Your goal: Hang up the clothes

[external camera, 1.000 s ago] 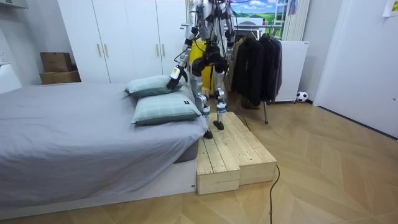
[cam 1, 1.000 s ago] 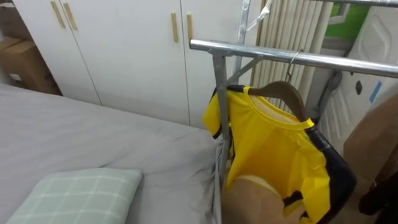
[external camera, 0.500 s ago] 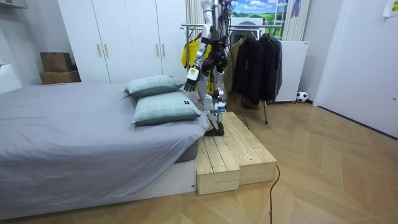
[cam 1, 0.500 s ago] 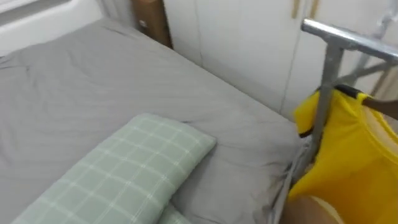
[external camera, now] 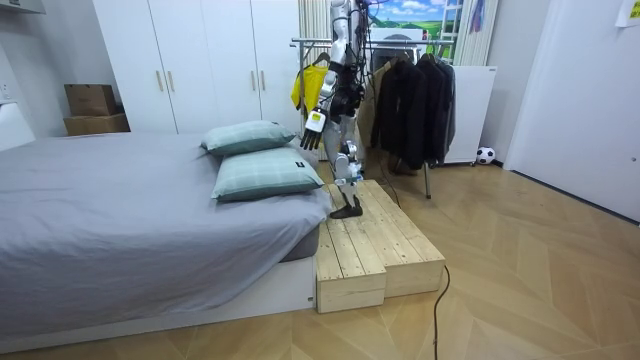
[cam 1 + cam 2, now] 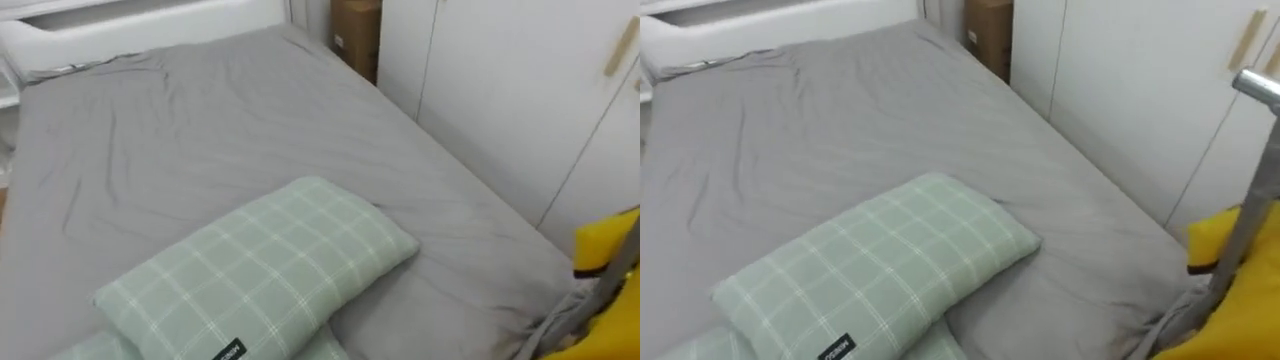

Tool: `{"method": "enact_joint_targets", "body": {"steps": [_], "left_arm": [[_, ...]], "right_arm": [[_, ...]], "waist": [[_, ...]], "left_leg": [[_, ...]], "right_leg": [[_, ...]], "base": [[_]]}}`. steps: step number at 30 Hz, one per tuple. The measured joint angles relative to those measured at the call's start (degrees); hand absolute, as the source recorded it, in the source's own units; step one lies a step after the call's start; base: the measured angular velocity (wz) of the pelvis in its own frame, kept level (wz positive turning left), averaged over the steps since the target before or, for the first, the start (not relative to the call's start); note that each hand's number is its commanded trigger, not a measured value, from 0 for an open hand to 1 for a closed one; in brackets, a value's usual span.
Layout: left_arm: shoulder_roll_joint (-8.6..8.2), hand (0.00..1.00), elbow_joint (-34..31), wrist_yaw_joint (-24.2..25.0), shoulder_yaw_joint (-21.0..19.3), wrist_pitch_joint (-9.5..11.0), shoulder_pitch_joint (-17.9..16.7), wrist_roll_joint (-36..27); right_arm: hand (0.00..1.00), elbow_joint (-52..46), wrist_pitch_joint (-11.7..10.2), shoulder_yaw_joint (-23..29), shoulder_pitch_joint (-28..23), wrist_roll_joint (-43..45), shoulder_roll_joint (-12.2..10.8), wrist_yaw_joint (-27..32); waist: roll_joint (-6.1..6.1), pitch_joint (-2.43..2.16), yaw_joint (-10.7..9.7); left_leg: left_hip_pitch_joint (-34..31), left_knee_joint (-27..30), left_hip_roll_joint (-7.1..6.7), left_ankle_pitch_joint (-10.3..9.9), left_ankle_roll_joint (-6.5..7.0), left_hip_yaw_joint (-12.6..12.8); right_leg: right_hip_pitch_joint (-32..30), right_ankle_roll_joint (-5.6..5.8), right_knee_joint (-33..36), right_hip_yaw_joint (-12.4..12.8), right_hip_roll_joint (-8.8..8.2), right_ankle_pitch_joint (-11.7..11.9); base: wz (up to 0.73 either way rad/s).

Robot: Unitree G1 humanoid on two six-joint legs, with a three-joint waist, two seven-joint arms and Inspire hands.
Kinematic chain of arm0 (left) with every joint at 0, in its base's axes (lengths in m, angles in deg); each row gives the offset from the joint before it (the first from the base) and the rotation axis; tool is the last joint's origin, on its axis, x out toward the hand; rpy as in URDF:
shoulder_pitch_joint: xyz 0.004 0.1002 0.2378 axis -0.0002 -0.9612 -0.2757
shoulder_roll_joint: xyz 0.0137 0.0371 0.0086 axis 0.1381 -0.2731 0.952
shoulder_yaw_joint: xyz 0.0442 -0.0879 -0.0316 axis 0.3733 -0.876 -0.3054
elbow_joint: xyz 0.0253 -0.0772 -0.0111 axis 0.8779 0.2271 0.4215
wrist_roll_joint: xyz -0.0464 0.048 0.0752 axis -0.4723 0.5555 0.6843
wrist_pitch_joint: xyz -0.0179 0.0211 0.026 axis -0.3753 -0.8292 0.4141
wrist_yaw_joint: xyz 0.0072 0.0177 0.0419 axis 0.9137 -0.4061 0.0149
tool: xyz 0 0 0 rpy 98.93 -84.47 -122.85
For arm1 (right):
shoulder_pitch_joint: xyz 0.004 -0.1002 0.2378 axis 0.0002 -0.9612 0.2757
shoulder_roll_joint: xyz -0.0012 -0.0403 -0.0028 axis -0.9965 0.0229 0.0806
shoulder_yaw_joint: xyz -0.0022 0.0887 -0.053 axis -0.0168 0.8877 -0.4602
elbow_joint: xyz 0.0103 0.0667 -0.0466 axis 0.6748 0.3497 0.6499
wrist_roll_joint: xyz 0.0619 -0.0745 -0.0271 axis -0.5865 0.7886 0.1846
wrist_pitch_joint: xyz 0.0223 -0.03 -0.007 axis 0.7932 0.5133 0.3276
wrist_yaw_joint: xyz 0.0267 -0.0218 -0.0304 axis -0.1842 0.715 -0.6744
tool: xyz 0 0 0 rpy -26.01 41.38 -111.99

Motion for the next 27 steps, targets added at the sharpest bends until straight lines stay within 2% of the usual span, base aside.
{"method": "enact_joint_targets", "body": {"steps": [2,3,4,5,7,8,10,12,14,17,18,22,25,27], "left_arm": [[0.17,0.00,0.29,0.00,0.06,0.03,-0.90,-0.74],[0.32,0.00,0.28,-0.05,0.05,0.06,-1.08,-1.11],[0.72,0.00,0.32,-0.16,0.03,0.12,-1.59,-1.41],[1.19,0.00,0.47,-0.14,-0.18,0.20,-2.46,-1.83],[1.41,0.00,0.72,-0.18,-1.89,0.23,-4.11,-2.41],[1.47,0.00,1.16,-0.24,-3.68,0.23,-5.36,-2.38],[1.67,0.00,2.08,-0.25,-5.48,-0.13,-7.25,-2.20],[1.98,0.00,2.50,-0.28,-5.72,-1.48,-8.62,-1.76],[1.81,0.00,4.38,-0.19,-6.13,-3.39,-9.26,-0.77],[0.93,0.00,4.59,-0.03,-6.19,-5.07,-9.96,0.77],[0.71,0.00,4.57,-0.07,-6.32,-5.36,-10.00,2.31],[-0.01,0.00,4.47,-0.43,-6.79,-6.70,-9.26,5.93],[-0.41,0.00,3.73,-0.80,-7.32,-8.65,-7.50,9.25],[-0.47,0.00,2.93,-1.14,-7.26,-9.22,-5.54,11.87]], "right_arm": [[0.00,-0.02,0.02,0.86,-1.03,-0.95,-0.17,0.08],[0.00,-0.02,0.02,1.01,-1.18,-1.28,-0.22,0.07],[0.00,-0.07,0.01,1.35,-1.18,-1.37,-0.39,0.09],[0.00,-0.16,0.01,1.46,-1.04,-1.17,-0.40,0.06],[0.00,-0.13,0.05,1.89,-0.96,0.27,-0.46,0.00],[0.00,-0.14,0.06,2.53,-0.74,1.23,-0.64,-0.12],[0.00,-0.12,0.40,2.93,-0.83,2.25,-0.91,-0.73],[0.00,0.10,1.29,2.85,-1.09,2.06,-1.16,-1.84],[0.00,0.56,1.35,2.22,-1.03,2.03,-1.56,-2.30],[0.00,2.06,1.35,1.28,-0.86,1.77,-1.59,-2.59],[0.00,2.55,1.51,1.24,-0.82,1.72,-1.58,-2.56],[0.00,4.59,2.28,1.26,-0.87,-0.40,-1.61,-2.61],[0.00,4.94,2.48,1.22,-1.33,-2.54,-1.71,-2.84],[0.00,4.94,2.46,1.16,-1.48,-2.68,-1.62,-3.34]], "waist": [[-0.08,0.14,-0.06],[-0.07,0.13,-0.21],[-0.17,0.09,-0.88],[-0.42,0.13,-0.85],[-0.38,0.04,-0.01],[-0.39,0.01,0.71],[-0.34,-0.01,0.68],[-0.36,-0.09,0.77],[-0.80,0.05,0.90],[-1.27,0.39,1.40],[-1.44,0.45,2.00],[-1.44,0.43,2.25],[-1.45,0.46,1.88],[-1.37,0.43,2.23]], "left_leg": [[0.45,0.81,-0.95,-0.37,1.00,-4.72],[0.73,0.77,-1.18,-0.50,1.22,-5.84],[0.77,0.43,-1.69,-0.69,1.52,-8.60],[0.73,0.15,-2.26,-0.85,1.81,-10.45],[0.68,-0.07,-2.86,-0.91,1.89,-11.77],[0.60,0.00,-3.44,-0.92,1.89,-12.48],[0.68,0.06,-4.05,-0.92,1.90,-14.41],[0.91,0.30,-4.16,-0.89,1.95,-16.10],[0.73,1.10,-4.84,-0.86,2.00,-18.39],[0.50,1.20,-5.37,-0.80,2.07,-19.80],[0.52,1.14,-5.72,-0.80,2.07,-20.23],[0.46,1.28,-6.05,-0.71,1.92,-21.20],[-0.39,2.05,-6.03,-0.77,1.82,-22.04],[-1.80,3.25,-5.78,-0.65,1.61,-22.54]], "right_leg": [[-0.38,0.09,1.24,9.45,0.70,0.23],[-0.18,0.19,0.44,11.87,1.29,0.16],[0.53,0.71,-2.95,16.13,2.75,0.47],[0.75,1.30,-6.39,19.27,4.03,1.81],[2.22,2.59,-7.51,21.39,4.48,2.88],[3.18,2.82,-8.40,20.85,4.71,3.01],[4.62,3.00,-9.27,20.02,4.86,3.13],[5.62,3.06,-10.40,21.83,5.17,3.09],[7.01,3.18,-11.96,24.80,5.39,3.02],[7.69,3.31,-12.29,25.41,5.50,2.94],[8.02,3.44,-12.33,25.41,5.55,2.86],[8.96,3.54,-13.84,26.20,5.79,2.80],[9.39,3.56,-14.40,26.91,6.23,2.77],[8.49,3.62,-14.34,27.83,6.62,2.66]], "base": [[0.82],[0.88],[0.91],[0.89],[0.49],[0.29],[0.46],[0.52],[0.52],[0.31],[0.20],[0.14],[0.12],[0.17]]}}
